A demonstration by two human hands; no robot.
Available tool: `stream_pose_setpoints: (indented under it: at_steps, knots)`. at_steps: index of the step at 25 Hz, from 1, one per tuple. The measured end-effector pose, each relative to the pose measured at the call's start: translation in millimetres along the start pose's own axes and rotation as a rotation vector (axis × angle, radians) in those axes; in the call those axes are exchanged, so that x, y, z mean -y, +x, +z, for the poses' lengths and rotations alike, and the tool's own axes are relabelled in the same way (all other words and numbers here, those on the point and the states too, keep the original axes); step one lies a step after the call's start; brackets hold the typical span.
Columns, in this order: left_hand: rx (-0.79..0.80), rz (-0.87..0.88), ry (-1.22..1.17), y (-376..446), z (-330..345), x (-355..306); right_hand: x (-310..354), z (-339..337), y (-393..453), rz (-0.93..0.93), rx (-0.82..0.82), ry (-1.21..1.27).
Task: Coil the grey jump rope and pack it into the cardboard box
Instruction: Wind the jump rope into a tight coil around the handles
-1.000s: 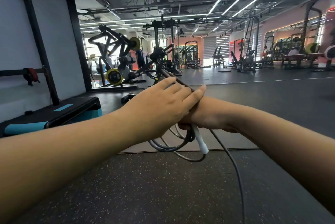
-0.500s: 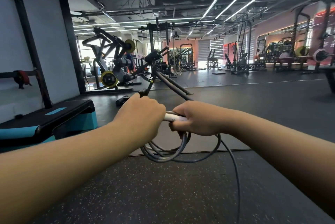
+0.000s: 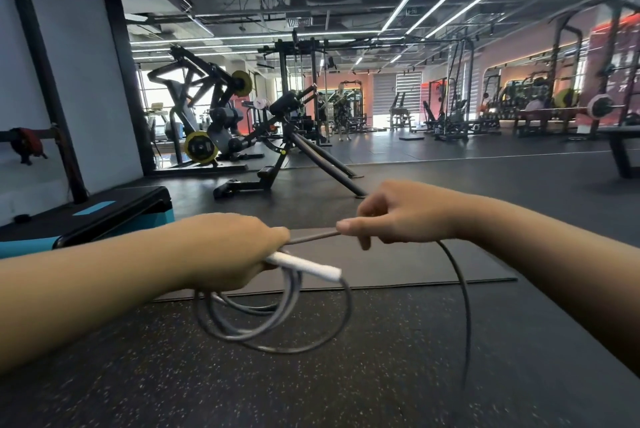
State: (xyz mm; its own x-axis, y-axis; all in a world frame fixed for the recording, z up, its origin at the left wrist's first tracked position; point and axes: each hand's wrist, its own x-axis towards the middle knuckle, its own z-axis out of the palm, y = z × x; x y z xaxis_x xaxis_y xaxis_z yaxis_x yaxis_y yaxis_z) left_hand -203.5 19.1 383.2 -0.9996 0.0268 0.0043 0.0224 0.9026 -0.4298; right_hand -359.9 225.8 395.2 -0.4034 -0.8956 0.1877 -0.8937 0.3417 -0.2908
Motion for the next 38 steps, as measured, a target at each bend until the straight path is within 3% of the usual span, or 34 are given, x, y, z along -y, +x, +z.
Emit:
stream_pose_setpoints:
  at_steps: [4,7,11,14,21,24,27,31,34,38]
  knots:
    - [0.052,-0.108,0.117,-26.8,26.0,26.9,-25.4,-3.0,-5.4,0.050,-0.090,0.013]
    - [-0.009,-0.281,-0.060,-43.6,44.2,36.6,-38.7,-0.3,-11.1,0.126,-0.128,0.105]
    - [-0.254,-0.499,-0.754,-38.1,50.4,29.1,-45.8,23.0,-10.2,0.132,-0.176,0.452]
    - [-0.406,-0.562,-1.100,-13.3,46.5,1.6,-32.8,41.1,-2.6,0.114,-0.161,0.834]
    - [-0.713,-0.618,-2.017,43.3,16.8,-36.9,0.0,89.4,26.3,0.091,-0.313,1.018]
    - [-0.809,-0.641,-2.086,52.7,4.3,-43.6,0.0,96.8,33.8,0.181,-0.437,1.113]
    - [-0.922,-0.710,-2.145,56.7,-6.6,-48.5,0.1,100.7,31.5,0.246,-0.418,1.204]
    - [-1.063,-1.048,-2.204,67.8,-11.6,-50.8,12.6,103.6,32.2,0.009,-0.317,1.468]
    - [-1.005,-1.127,-2.462,67.8,-14.5,-52.5,27.5,105.9,36.9,-0.099,-0.399,1.422]
    - [-0.832,-1.145,-2.369,60.7,-22.9,-61.2,38.1,124.4,45.6,-0.015,-0.477,1.646]
